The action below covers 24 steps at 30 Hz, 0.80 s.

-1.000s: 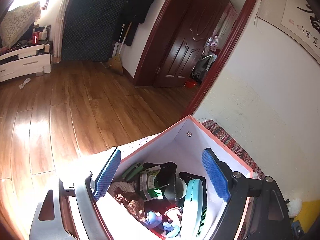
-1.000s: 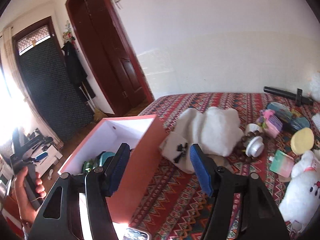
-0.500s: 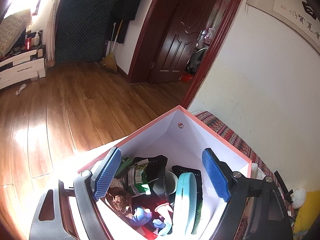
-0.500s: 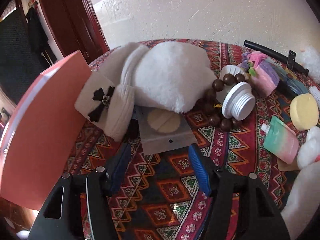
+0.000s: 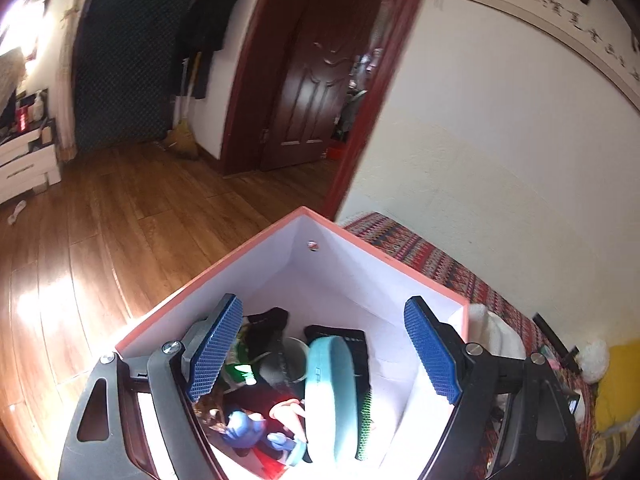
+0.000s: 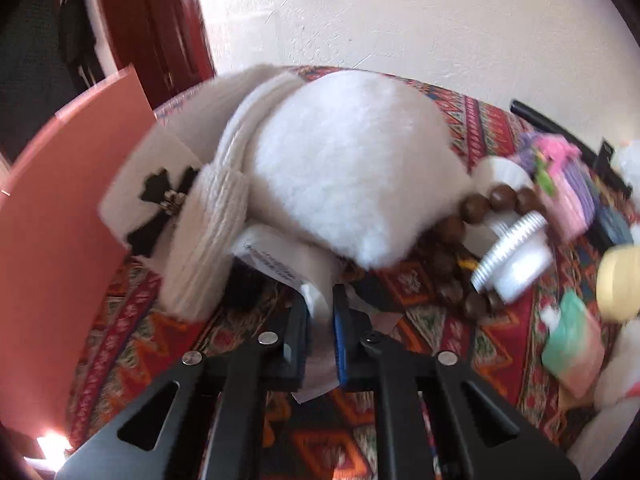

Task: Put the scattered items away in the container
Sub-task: 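Grasp the white paper tag with the right gripper while the left reaches toward the knit hat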

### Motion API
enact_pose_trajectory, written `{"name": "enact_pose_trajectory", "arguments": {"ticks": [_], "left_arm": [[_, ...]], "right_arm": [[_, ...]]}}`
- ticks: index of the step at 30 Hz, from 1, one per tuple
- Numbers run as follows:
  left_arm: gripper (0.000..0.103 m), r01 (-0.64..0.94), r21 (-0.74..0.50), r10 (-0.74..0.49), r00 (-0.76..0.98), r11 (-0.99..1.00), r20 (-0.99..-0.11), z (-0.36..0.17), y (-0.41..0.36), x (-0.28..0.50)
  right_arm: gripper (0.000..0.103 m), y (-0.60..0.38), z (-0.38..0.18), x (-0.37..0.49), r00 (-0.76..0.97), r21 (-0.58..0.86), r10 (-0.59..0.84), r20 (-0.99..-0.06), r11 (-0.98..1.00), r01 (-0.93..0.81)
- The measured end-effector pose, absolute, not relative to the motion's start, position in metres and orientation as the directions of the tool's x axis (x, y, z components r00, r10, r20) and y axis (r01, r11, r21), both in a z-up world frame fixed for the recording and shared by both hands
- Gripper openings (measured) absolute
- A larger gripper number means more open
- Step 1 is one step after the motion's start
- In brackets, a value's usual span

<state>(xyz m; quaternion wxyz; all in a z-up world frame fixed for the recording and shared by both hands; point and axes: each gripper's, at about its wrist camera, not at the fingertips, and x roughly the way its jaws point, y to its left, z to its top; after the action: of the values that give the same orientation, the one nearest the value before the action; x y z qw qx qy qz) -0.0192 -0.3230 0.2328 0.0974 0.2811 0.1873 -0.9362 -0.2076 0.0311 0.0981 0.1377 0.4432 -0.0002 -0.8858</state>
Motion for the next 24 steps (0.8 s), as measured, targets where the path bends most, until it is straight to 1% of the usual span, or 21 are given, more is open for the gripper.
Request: {"name": "enact_pose_trajectory", "arguments": {"ticks": [2, 4, 7, 9, 11, 13, 15, 16, 17, 19, 20, 21, 22, 24], "left_arm": [[0.083, 0.173, -0.287, 0.022, -0.822, -0.942, -0.568, 0.233, -0.290, -0.025], [0.083, 0.040, -0.281, 0.141, -0.792, -0.959, -0.594, 0.227, -0.252, -0.032], [0.083, -0.173, -0.309, 0.341, -0.679, -0.935, -0.650, 0.206, -0.190, -0.042], [0.083, -0.293, -0.388, 0.486, -0.545, -0.874, -0.683, 0.185, -0.151, -0.048], [0.083, -0.357, -0.495, 0.608, -0.388, -0.792, -0.693, 0.160, -0.117, -0.055], [0.083, -0.375, -0.556, 0.659, -0.256, -0.742, -0.707, 0.129, -0.080, -0.059], [0.083, -0.368, -0.528, 0.616, -0.181, -0.765, -0.767, 0.097, -0.046, -0.061], [0.083, -0.372, -0.477, 0.565, -0.175, -0.796, -0.807, 0.082, -0.032, -0.059], [0.083, -0.380, -0.396, 0.490, -0.191, -0.836, -0.851, 0.067, -0.021, -0.058], [0.083, -0.363, -0.148, 0.258, -0.278, -0.920, -0.925, 0.039, -0.003, -0.064], [0.088, -0.361, -0.064, 0.193, -0.336, -0.930, -0.922, 0.032, 0.002, -0.067], [0.093, -0.353, -0.006, 0.156, -0.399, -0.935, -0.904, 0.031, 0.006, -0.069], [0.102, -0.323, 0.039, 0.111, -0.433, -0.946, -0.895, 0.030, 0.009, -0.074], [0.103, -0.233, 0.015, 0.096, -0.460, -0.972, -0.883, 0.030, 0.005, -0.093]], "right_arm": [[0.007, 0.056, 0.109, -0.189, -0.576, 0.242, -0.319, -0.753, -0.948, 0.207], [0.007, 0.085, 0.121, -0.166, -0.597, 0.371, -0.393, -0.699, -0.914, 0.167], [0.007, 0.125, 0.138, -0.130, -0.649, 0.499, -0.441, -0.620, -0.860, 0.108], [0.007, 0.147, 0.152, -0.113, -0.687, 0.550, -0.450, -0.571, -0.830, 0.087], [0.007, 0.162, 0.166, -0.096, -0.718, 0.593, -0.458, -0.523, -0.801, 0.079], [0.007, 0.169, 0.175, -0.088, -0.732, 0.617, -0.457, -0.506, -0.785, 0.064], [0.007, 0.178, 0.174, -0.095, -0.728, 0.647, -0.472, -0.498, -0.761, 0.050], [0.007, 0.185, 0.172, -0.100, -0.726, 0.669, -0.483, -0.489, -0.742, 0.043], [0.007, 0.190, 0.169, -0.103, -0.724, 0.694, -0.497, -0.478, -0.719, 0.035], [0.007, 0.198, 0.165, -0.105, -0.725, 0.737, -0.524, -0.447, -0.675, 0.033], [0.007, 0.201, 0.166, -0.104, -0.727, 0.751, -0.534, -0.433, -0.659, 0.037], [0.007, 0.203, 0.168, -0.101, -0.730, 0.758, -0.538, -0.421, -0.651, 0.043], [0.007, 0.205, 0.170, -0.101, -0.733, 0.761, -0.541, -0.413, -0.647, 0.049], [0.007, 0.208, 0.172, -0.102, -0.733, 0.764, -0.547, -0.404, -0.643, 0.058]]}}
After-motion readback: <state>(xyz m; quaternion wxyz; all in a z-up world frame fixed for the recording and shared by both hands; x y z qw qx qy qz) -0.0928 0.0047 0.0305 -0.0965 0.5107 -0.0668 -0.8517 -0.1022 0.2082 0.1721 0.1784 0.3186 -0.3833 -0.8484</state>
